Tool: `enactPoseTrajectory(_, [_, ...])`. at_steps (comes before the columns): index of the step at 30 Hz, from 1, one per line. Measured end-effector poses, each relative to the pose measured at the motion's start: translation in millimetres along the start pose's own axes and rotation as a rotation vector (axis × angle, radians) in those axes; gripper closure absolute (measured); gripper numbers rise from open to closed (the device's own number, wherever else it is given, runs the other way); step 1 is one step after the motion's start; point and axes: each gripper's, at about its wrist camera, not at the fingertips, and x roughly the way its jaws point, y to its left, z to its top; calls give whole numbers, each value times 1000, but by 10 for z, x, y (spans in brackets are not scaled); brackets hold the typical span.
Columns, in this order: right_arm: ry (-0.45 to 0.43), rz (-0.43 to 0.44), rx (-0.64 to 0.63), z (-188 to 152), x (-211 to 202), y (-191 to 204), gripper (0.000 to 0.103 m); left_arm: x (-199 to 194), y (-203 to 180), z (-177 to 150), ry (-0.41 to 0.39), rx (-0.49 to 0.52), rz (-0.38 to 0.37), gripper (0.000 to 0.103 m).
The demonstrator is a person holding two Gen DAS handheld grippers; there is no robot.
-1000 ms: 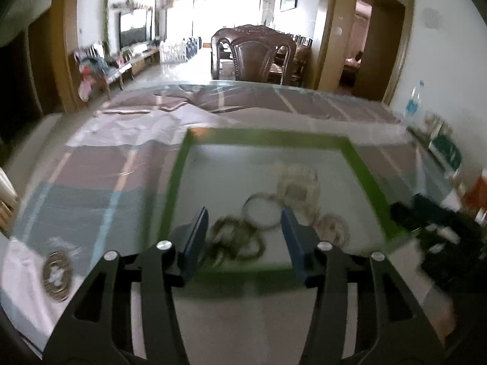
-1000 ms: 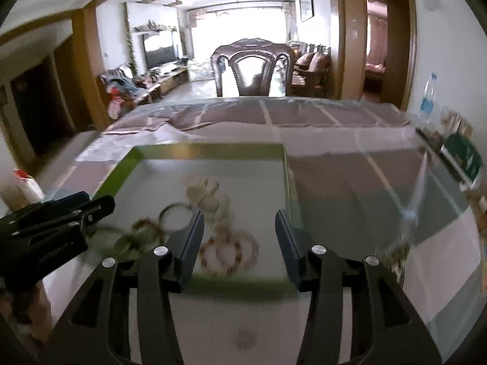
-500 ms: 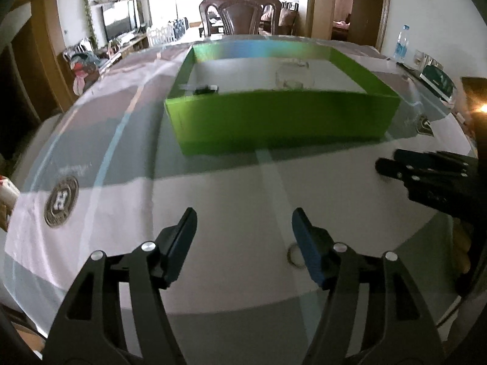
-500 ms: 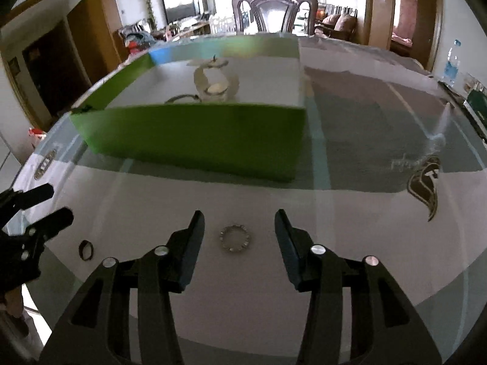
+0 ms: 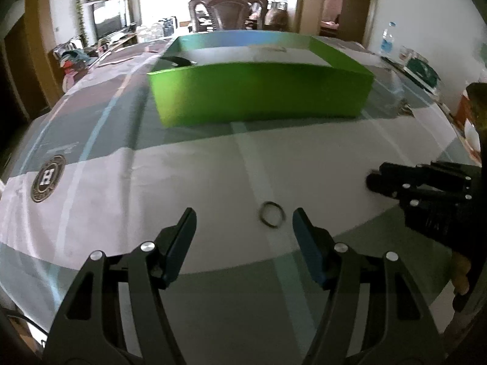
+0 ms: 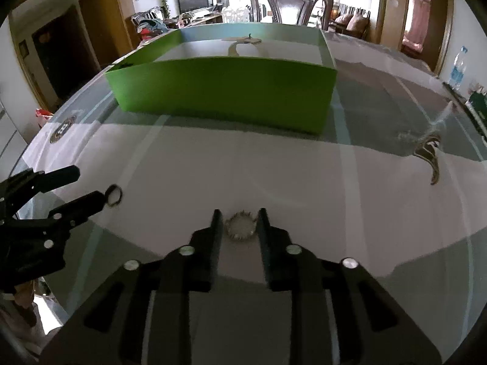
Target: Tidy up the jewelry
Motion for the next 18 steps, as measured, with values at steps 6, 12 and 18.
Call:
enactPoseTrajectory(6, [-32,-52,10,-11,33,20,68,117,-98,8,2,-1,21,50])
enactPoseTrajectory(12, [-48,-56,26,13,58,63,81,136,-104,24,-26,2,48,75])
enactPoseTrajectory(18, [-68,-60,31,-9,56,97,81,159,37,67,-39,-42,89,79])
